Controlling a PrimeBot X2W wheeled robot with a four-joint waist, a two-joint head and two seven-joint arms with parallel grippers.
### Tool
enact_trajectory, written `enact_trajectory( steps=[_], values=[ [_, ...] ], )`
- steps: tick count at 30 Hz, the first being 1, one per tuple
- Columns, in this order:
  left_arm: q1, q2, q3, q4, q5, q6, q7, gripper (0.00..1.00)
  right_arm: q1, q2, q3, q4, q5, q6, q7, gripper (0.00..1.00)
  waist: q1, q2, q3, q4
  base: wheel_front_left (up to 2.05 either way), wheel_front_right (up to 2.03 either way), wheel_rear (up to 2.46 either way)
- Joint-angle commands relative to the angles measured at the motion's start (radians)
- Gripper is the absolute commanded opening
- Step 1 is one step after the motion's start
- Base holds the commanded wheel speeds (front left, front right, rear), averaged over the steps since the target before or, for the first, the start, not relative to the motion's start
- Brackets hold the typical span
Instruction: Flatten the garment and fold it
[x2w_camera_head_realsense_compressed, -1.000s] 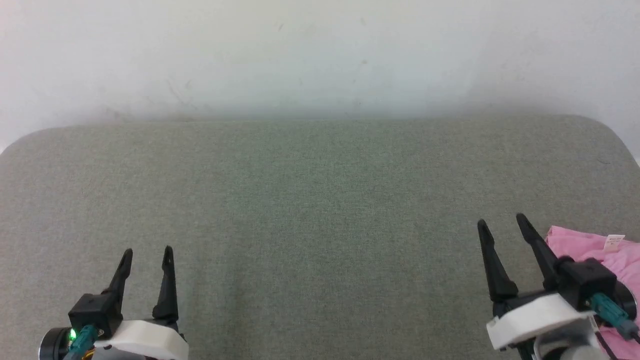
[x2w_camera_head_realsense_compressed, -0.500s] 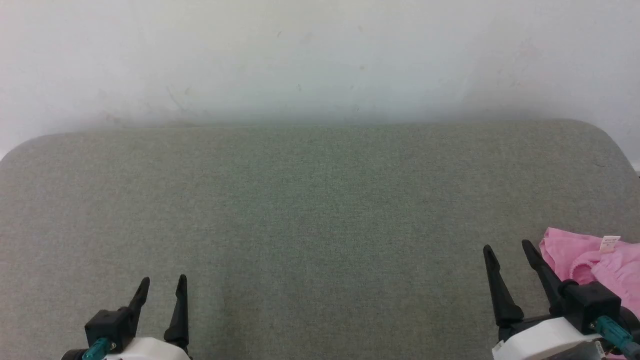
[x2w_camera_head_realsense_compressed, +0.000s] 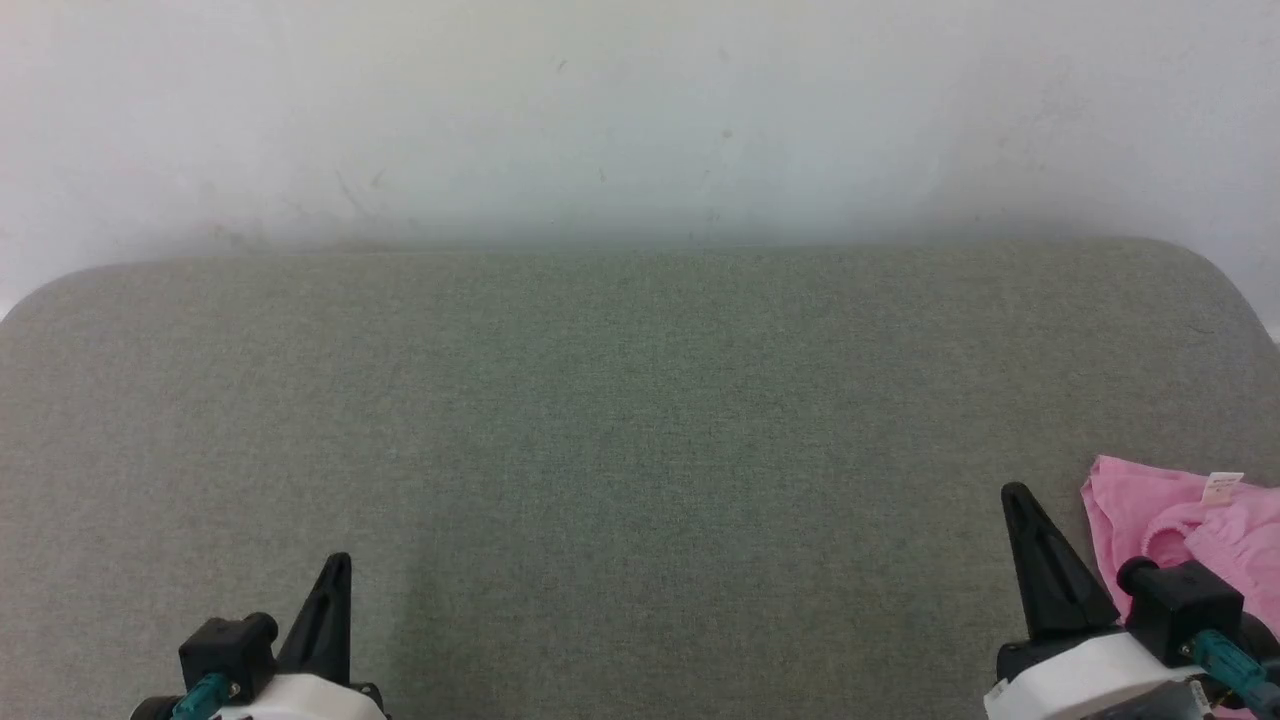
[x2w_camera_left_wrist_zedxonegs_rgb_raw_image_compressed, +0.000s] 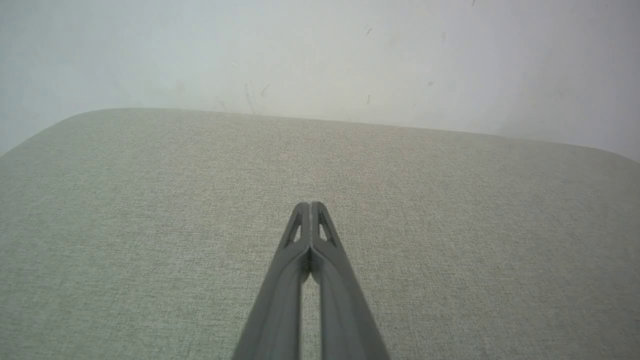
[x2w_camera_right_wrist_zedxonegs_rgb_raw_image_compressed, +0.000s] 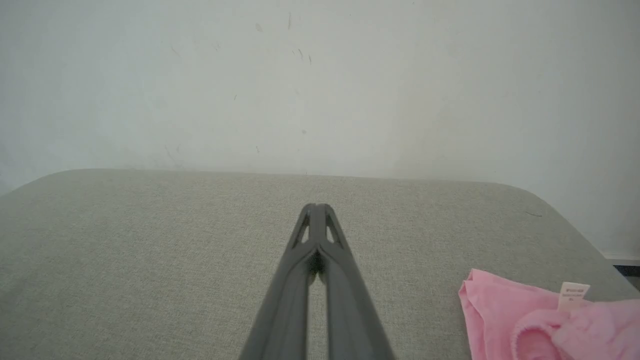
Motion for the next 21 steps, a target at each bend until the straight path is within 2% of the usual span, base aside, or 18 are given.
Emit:
enact_trajectory(
  steps=[1, 21],
  values=[
    [-0.003, -0.005, 0.002, -0.008, 0.014, 0.002, 0.003, 0.00, -0.007, 0.000, 0.000, 0.002, -0.006, 0.000, 0.004, 0.00, 0.0000, 0.0000, 0.000, 0.000, 0.00, 0.00, 0.00],
    [-0.013, -0.032, 0.010, -0.049, 0.062, 0.009, 0.040, 0.00, -0.029, 0.001, -0.001, 0.013, -0.026, 0.000, 0.020, 0.00, 0.0000, 0.0000, 0.000, -0.004, 0.00, 0.00, 0.00]
  ],
)
